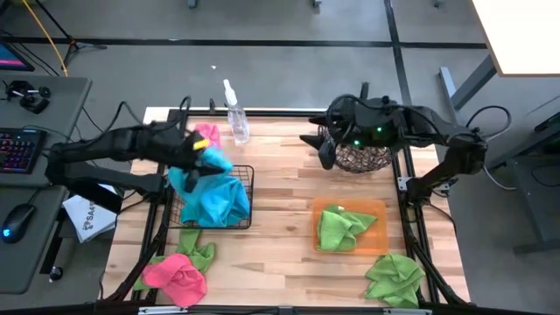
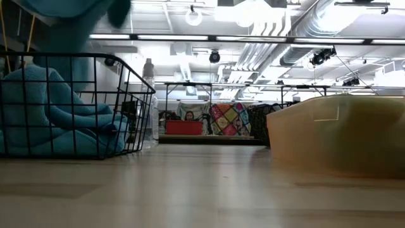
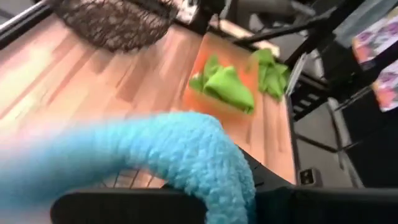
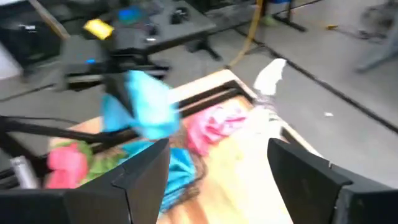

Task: Sort microfiber towel by color & place in baskets
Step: Put the blue microfiber towel into the left wire basket

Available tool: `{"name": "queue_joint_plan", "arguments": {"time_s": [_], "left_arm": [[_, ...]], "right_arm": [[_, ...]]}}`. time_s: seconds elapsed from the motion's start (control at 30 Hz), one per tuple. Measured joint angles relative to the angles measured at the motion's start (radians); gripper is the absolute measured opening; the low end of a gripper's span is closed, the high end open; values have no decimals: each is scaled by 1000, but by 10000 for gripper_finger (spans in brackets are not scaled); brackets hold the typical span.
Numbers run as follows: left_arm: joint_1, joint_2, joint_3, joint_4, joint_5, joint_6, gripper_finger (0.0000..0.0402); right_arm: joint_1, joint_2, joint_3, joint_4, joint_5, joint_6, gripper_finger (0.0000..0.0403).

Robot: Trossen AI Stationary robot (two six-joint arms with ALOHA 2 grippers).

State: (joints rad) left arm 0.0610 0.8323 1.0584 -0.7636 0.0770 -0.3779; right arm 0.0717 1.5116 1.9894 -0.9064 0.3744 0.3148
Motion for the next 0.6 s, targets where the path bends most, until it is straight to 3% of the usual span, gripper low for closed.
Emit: {"name": "queue_joint_plan", "arguments": {"time_s": [0.23, 0.43, 0.6], "left_arm": [[-117, -58, -146, 44, -214, -93, 0], [-150, -58, -411, 181, -221, -212, 0], [-157, -59, -570, 207, -216, -355, 1]], "right_arm": [[10, 4, -30, -56, 134, -1, 256], [61, 1, -29, -127, 205, 11, 248], [121, 1, -29, -293, 229, 153, 247]]}}
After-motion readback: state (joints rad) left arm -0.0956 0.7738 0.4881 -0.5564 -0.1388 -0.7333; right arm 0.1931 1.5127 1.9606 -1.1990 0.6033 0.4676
